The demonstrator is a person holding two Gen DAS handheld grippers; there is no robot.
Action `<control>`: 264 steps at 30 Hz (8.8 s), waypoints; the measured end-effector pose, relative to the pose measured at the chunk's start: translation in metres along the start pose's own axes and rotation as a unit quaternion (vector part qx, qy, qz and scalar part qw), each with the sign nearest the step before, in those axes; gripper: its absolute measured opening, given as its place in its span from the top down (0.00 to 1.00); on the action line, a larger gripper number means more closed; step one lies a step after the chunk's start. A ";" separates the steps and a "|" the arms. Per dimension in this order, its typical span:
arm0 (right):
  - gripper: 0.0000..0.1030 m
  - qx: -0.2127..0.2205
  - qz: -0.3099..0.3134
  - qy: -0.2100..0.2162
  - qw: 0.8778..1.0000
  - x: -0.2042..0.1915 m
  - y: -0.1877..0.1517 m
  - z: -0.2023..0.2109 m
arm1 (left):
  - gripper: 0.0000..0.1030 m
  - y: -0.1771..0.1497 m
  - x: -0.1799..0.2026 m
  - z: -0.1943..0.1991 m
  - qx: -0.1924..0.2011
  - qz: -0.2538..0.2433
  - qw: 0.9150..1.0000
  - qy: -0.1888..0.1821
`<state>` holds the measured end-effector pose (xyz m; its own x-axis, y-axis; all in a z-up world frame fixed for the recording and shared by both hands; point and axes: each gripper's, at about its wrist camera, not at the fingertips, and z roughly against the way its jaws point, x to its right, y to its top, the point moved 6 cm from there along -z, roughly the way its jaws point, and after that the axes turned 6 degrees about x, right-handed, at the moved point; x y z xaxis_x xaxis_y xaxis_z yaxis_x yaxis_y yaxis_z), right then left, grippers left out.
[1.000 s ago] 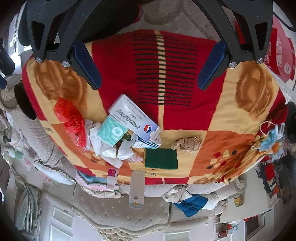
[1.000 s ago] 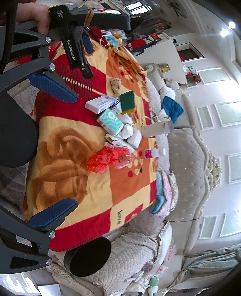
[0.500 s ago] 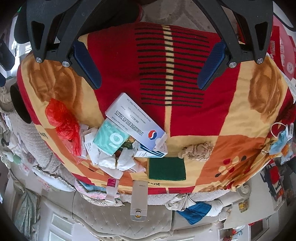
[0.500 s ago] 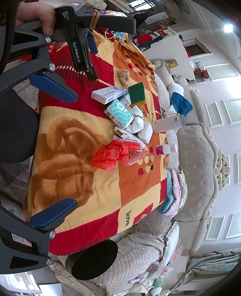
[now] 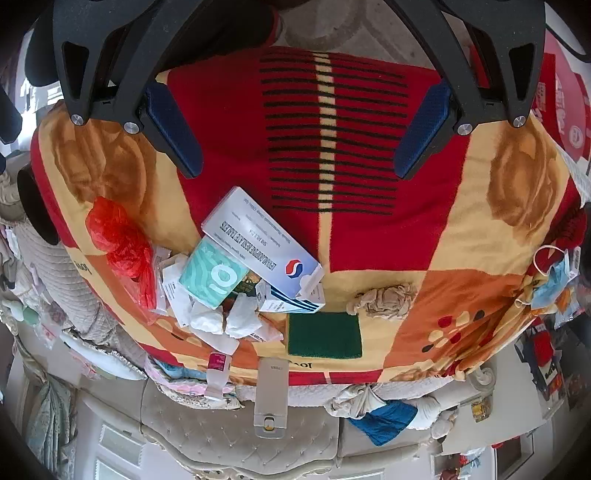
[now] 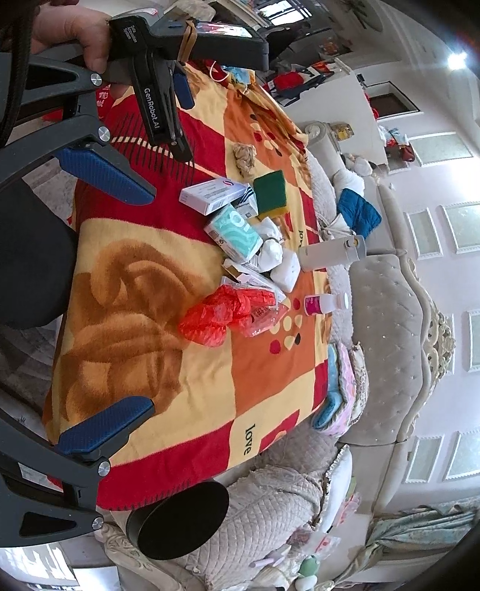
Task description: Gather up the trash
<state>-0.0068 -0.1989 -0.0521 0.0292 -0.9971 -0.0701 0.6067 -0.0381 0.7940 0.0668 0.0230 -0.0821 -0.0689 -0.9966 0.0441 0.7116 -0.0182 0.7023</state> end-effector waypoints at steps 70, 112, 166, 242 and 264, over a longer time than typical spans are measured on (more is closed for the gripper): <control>0.00 0.000 -0.009 0.009 1.000 0.004 0.000 0.001 | 0.00 -0.006 0.001 -0.003 -0.005 -0.018 0.999 0.028; 0.01 -0.007 0.010 -0.001 1.000 -0.009 0.000 0.002 | 0.00 0.001 -0.033 -0.016 0.010 0.009 0.999 0.033; 0.66 -0.012 -0.031 0.133 0.991 0.032 0.036 -0.099 | 0.70 0.016 -0.053 -0.017 0.036 0.074 0.995 -0.051; 0.35 -0.001 -0.265 -0.149 0.953 0.371 -0.019 -0.052 | 0.45 0.062 0.489 -0.080 -0.030 -0.233 0.914 -0.332; 0.35 0.067 -0.117 -0.086 0.987 0.245 0.024 -0.052 | 0.42 0.071 0.181 -0.031 0.047 -0.083 0.977 -0.190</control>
<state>0.0556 -0.4412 -0.0817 -0.2409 -0.9562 -0.1666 0.4696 -0.2650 0.8422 0.1266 -0.1613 -0.0464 -0.4450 -0.8787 0.1729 0.6025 -0.1509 0.7837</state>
